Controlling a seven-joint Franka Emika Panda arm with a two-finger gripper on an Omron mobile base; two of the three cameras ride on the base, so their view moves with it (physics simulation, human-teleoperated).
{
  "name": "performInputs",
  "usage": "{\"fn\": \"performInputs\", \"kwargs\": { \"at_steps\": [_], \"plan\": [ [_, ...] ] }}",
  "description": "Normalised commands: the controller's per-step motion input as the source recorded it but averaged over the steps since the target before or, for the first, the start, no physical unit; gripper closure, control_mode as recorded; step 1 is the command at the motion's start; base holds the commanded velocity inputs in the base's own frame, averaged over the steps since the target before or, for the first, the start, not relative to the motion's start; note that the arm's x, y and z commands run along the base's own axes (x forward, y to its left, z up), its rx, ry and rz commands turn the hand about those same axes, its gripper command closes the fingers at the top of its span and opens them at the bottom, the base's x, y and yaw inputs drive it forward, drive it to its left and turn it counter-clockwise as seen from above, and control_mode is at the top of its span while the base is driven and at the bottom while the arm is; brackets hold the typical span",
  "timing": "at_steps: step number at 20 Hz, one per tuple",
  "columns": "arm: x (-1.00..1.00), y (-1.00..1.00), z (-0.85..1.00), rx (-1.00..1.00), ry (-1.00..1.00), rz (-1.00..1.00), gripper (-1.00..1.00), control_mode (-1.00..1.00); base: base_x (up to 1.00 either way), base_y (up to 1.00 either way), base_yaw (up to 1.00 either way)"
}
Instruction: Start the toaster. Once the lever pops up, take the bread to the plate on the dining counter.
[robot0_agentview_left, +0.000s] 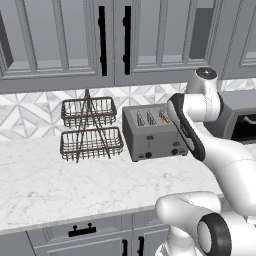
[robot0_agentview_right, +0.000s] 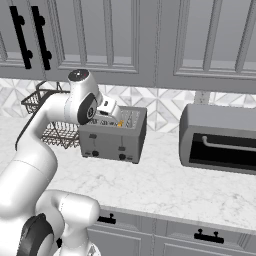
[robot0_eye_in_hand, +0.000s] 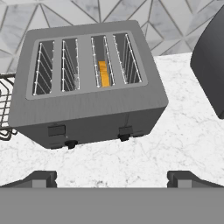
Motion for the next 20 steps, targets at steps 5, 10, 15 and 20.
{"fn": "performInputs", "kwargs": {
  "at_steps": [5, 10, 15, 20],
  "plan": [
    [0.00, 0.00, 0.00, 0.00, 0.00, 0.00, -1.00, -1.00, 0.00, 0.00, 0.00],
    [0.00, 0.00, 0.00, 0.00, 0.00, 0.00, -1.00, -1.00, 0.00, 0.00, 0.00],
    [0.00, 0.00, 0.00, 0.00, 0.00, 0.00, -1.00, -1.00, 0.00, 0.00, 0.00],
    [0.00, 0.00, 0.00, 0.00, 0.00, 0.00, -1.00, -1.00, 0.00, 0.00, 0.00]
  ]
}}
